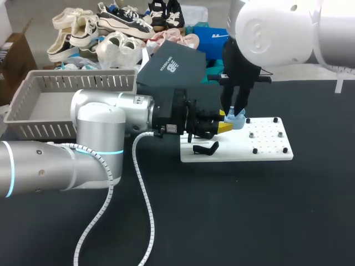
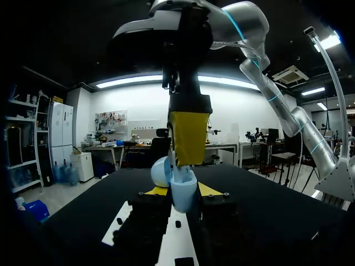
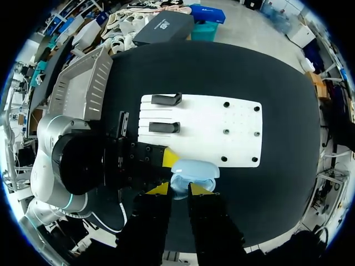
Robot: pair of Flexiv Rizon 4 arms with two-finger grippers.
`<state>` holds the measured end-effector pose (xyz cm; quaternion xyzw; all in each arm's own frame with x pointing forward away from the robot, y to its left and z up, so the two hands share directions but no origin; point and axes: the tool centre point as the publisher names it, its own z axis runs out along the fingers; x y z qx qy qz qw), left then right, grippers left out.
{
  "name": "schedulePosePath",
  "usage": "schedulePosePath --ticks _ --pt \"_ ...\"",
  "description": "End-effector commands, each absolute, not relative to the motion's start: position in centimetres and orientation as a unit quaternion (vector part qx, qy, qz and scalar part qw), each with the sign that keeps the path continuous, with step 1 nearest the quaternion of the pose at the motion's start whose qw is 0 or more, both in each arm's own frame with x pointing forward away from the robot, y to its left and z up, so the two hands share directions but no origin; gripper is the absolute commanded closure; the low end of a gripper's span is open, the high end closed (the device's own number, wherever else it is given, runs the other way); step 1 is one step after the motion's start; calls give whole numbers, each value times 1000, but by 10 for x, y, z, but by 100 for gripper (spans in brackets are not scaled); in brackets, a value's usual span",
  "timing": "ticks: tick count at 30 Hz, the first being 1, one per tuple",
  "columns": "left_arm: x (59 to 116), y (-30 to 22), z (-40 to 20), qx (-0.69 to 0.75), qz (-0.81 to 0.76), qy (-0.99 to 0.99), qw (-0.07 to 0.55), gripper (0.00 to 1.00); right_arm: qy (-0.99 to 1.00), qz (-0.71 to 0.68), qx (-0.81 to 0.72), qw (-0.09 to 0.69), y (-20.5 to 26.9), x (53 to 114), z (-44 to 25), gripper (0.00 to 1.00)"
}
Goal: Pick up each earbud case from the left stands, insert the matching earbuds, close the lid, and place the case in the box.
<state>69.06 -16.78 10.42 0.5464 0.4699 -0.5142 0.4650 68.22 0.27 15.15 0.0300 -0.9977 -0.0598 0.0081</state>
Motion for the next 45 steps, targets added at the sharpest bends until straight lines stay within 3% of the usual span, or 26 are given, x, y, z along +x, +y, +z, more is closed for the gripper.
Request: schedulePosePath --ticks 1,6,10,21,23,26,45 --pt "690 -169 104 546 -513 470 466 100 -998 -60 28 9 2 683 148 100" --pt "690 -169 104 546 -513 470 466 100 -998 -61 25 14 1 683 145 100" --pt "690 -169 104 546 -513 470 466 100 -998 -61 25 16 3 684 145 65" --pt "690 -169 104 546 -513 470 466 100 -998 -63 14 -8 -1 677 167 49" --pt "690 -169 104 546 -513 470 466 100 -998 -65 -2 -18 -7 680 172 26" --pt "690 -169 104 546 -513 470 466 100 -997 -64 -36 -32 -16 688 174 0" --pt "690 -169 104 546 -513 470 466 100 -987 2 -152 -60 -52 724 140 0"
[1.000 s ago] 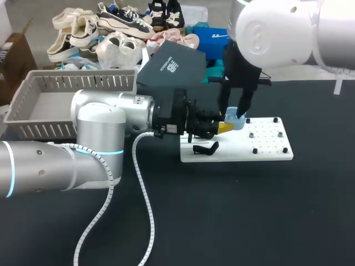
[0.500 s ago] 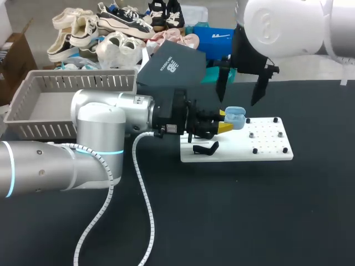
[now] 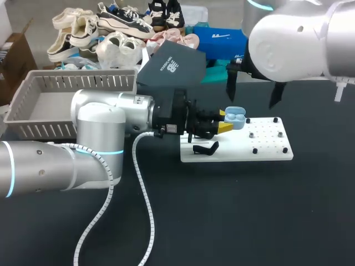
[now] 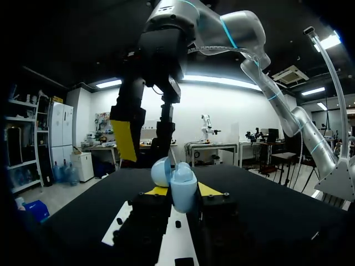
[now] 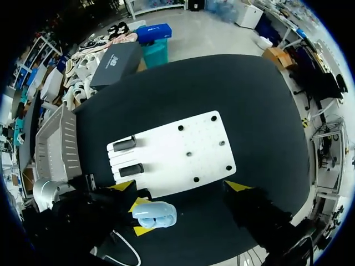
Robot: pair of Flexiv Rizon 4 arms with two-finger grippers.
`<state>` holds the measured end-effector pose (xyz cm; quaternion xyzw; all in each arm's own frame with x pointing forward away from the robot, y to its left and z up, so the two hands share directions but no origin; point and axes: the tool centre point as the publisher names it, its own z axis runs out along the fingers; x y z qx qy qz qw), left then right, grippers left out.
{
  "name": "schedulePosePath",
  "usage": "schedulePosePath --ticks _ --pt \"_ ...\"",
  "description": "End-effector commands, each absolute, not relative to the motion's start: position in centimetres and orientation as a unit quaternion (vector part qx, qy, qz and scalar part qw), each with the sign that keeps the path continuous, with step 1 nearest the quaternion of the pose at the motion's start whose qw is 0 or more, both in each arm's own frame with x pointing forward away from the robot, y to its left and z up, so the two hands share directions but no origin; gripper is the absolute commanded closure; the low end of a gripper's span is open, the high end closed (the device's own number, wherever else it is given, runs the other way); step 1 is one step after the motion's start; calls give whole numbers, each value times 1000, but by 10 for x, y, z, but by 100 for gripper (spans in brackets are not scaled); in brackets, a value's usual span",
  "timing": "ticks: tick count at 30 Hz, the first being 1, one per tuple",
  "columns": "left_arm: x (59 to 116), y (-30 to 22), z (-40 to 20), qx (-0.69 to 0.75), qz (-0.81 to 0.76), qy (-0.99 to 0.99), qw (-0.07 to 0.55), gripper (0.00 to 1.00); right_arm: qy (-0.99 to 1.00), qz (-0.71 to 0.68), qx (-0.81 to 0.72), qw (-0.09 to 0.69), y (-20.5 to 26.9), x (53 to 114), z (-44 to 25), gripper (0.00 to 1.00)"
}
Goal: Pick up each earbud case from the left stands, insert the matching earbuds, close the lid, and place the case in the box.
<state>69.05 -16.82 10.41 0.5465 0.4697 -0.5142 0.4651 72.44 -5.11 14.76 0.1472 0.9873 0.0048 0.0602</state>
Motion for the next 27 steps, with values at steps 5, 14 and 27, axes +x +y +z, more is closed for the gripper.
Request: schedulePosePath --ticks 5,14,27 --pt "690 -169 104 546 -513 470 466 100 987 -5 152 55 -56 717 139 0" --pt "690 -169 104 546 -513 470 466 100 988 -3 145 46 -61 696 148 0" --pt "690 -169 104 546 -513 470 466 100 986 10 145 81 -64 686 162 0"
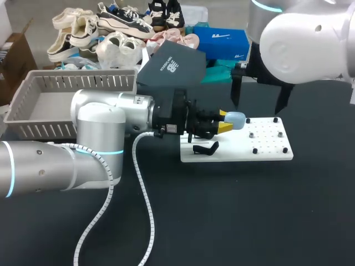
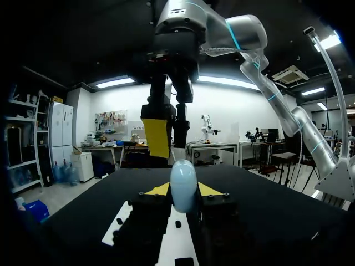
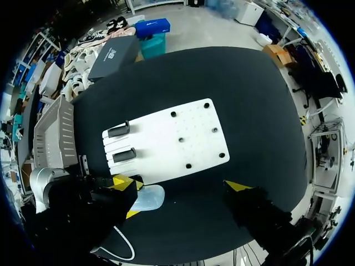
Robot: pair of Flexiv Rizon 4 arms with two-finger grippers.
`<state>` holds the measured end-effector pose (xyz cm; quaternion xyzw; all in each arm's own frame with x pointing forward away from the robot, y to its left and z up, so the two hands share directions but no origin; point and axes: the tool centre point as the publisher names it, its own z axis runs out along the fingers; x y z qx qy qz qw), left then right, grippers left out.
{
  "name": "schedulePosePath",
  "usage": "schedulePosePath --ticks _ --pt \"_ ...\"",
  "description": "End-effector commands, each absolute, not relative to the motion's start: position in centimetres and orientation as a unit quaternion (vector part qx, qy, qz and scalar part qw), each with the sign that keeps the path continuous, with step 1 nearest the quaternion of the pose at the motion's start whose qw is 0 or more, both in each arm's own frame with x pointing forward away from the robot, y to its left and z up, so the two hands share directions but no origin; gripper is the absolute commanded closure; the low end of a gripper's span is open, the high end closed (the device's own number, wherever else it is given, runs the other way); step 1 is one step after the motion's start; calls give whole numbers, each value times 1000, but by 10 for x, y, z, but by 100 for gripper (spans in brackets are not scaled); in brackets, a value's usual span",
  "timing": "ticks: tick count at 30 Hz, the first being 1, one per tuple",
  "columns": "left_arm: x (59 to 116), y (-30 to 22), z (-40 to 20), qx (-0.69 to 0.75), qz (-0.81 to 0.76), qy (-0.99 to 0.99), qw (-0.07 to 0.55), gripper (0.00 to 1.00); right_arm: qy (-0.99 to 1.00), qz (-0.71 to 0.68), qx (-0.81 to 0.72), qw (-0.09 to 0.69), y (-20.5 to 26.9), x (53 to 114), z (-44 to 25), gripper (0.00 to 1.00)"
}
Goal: Pick up each earbud case from the left stands, insert the matching earbuds, close the lid, and place the case in the box.
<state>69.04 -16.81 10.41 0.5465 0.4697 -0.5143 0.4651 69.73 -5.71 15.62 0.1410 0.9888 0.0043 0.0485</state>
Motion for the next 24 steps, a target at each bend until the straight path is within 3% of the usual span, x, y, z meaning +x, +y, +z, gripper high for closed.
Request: schedulePosePath --ticks 1,10,24 --pt "690 -169 104 546 -513 470 466 100 986 16 140 90 -65 685 165 0" --pt "686 -145 140 511 -467 514 506 100 983 94 51 149 -77 668 183 0" --pt "668 -103 157 453 -378 619 519 100 968 144 14 204 -109 666 192 0"
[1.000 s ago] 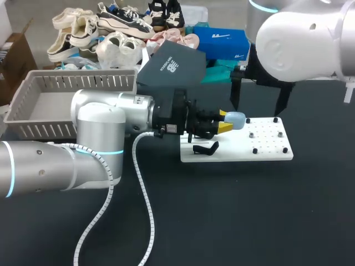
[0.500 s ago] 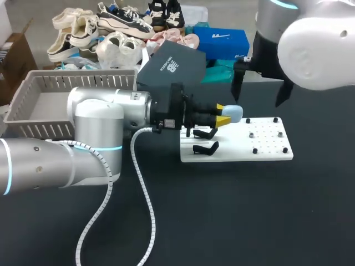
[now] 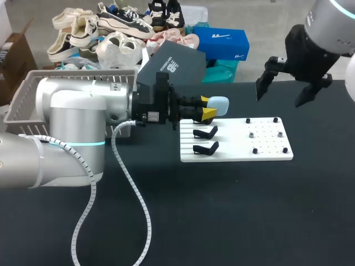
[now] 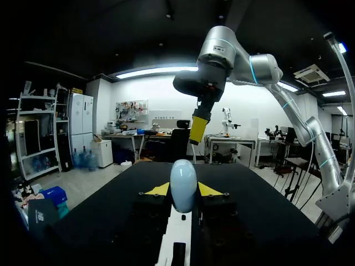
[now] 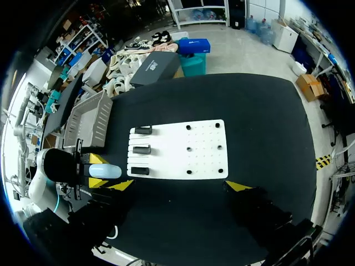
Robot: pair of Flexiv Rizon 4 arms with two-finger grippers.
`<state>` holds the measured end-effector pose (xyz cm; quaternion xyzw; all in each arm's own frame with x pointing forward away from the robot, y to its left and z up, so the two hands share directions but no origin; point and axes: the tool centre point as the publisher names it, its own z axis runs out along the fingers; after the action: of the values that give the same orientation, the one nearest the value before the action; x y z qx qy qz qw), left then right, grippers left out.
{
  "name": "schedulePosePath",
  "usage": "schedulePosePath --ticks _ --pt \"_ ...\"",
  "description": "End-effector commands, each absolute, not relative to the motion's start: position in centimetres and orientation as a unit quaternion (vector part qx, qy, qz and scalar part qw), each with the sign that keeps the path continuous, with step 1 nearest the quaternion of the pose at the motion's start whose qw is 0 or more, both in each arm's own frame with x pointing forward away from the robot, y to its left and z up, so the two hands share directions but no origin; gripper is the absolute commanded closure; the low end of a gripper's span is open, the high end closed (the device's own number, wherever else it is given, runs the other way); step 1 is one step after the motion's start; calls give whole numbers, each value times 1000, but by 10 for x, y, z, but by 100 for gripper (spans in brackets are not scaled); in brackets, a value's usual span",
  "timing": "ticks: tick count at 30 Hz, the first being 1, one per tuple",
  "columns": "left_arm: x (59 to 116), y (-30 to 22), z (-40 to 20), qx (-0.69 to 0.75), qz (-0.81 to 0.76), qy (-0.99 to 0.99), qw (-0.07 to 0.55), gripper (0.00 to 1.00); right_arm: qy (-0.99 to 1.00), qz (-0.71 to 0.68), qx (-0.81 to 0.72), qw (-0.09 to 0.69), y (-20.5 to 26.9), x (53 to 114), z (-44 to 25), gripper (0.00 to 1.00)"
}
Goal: Pick up each earbud case from the left stands, insert the matching earbuds, close the lid, and place the case in the box.
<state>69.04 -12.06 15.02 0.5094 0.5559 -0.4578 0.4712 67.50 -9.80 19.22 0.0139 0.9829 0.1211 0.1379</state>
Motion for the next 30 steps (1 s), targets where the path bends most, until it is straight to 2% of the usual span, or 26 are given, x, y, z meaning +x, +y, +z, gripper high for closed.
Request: schedulePosePath --ticks 1,21,30 --pt "668 -99 156 447 -371 627 519 100 968 146 10 204 -110 665 192 0" --pt "697 -3 133 319 -212 771 509 100 968 146 10 204 -110 665 192 0" --pt "724 62 130 263 -126 810 509 100 968 146 10 204 -110 665 192 0"
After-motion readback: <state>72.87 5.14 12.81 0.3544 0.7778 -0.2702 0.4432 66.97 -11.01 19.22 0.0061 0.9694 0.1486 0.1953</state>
